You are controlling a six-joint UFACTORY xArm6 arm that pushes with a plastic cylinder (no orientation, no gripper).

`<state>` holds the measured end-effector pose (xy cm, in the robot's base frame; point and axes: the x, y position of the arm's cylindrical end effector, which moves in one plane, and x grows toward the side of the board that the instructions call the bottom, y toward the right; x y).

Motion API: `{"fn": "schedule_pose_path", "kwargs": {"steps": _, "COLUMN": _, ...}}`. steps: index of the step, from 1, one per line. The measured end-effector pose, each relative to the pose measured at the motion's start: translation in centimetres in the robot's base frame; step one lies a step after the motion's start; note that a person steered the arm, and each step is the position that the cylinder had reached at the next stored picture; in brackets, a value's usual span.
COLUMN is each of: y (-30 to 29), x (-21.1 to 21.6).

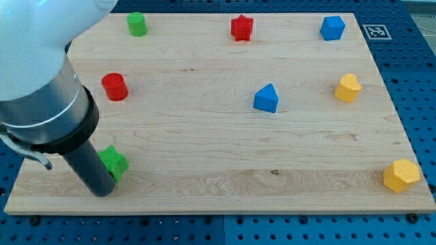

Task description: Push the green star towards the blue triangle

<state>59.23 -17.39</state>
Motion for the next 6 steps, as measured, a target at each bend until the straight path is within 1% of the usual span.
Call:
{"fn": "schedule_pose_path", "kwargs": {"steps": 1, "y": -3.6, "x": -0.4}}
{"fn": "schedule_pose_path", "kwargs": {"steps": 2, "y": -5.2, "x": -0.6}}
{"fn": "schedule_pose_path", "kwargs": {"steps": 3, "y": -2.5, "x": -0.9}}
{"fn": "schedule_pose_path", "kwargs": {"steps": 4, "y": -2.1, "x": -1.1}}
{"fn": "schedule_pose_path", "kwargs": {"steps": 5, "y": -2.1, "x": -3.1}}
{"fn": "schedule_pose_path", "kwargs": {"steps": 6, "y": -1.8, "x": -4.3}}
